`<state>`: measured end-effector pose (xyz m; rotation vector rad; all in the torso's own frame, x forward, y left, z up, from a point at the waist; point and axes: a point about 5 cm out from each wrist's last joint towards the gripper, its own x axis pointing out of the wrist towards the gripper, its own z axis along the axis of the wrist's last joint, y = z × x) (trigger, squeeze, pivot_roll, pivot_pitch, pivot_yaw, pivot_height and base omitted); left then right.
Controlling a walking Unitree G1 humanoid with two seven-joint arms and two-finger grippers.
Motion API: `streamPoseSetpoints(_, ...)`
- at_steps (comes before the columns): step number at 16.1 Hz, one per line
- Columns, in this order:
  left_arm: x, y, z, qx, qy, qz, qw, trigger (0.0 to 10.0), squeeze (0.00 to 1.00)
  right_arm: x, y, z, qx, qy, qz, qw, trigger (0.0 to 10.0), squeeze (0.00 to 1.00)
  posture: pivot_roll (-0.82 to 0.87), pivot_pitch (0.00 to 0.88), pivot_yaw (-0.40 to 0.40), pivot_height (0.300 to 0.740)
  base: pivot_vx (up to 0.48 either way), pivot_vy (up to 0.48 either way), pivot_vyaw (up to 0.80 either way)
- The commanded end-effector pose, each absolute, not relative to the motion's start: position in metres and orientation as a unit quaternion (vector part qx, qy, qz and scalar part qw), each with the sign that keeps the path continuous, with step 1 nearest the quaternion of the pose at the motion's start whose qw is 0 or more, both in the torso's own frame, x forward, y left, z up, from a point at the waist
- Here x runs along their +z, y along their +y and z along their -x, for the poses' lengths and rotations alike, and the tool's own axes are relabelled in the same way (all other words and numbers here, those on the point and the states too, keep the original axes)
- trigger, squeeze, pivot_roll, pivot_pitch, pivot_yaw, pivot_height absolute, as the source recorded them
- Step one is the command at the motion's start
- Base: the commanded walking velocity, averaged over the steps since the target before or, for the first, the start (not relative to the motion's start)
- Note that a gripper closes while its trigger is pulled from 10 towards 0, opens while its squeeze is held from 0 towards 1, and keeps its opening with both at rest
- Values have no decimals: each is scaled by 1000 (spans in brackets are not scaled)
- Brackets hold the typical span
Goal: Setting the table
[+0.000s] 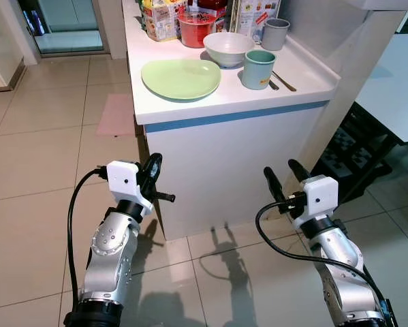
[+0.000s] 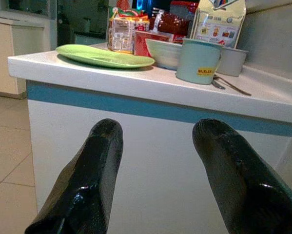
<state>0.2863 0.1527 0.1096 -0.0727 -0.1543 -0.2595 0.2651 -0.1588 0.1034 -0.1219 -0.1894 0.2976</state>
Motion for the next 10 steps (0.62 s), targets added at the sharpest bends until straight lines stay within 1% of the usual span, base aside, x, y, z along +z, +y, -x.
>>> streamPoseSetpoints(1,112,151,-287,-137,-78,32,987,10000,0,105,-162,-263,142,-98,66,983,10000,0,3,0,18,740,0,0,0)
streamPoseSetpoints(7,115,153,-285,-147,-74,14,986,10000,0,100,-151,-257,148,-92,59,983,10000,0,30,0,34,740,0,0,0)
streamPoseSetpoints(10,110,154,-282,-143,-66,14,987,10000,0,97,-151,-254,151,-89,60,983,10000,0,26,0,34,740,0,0,0)
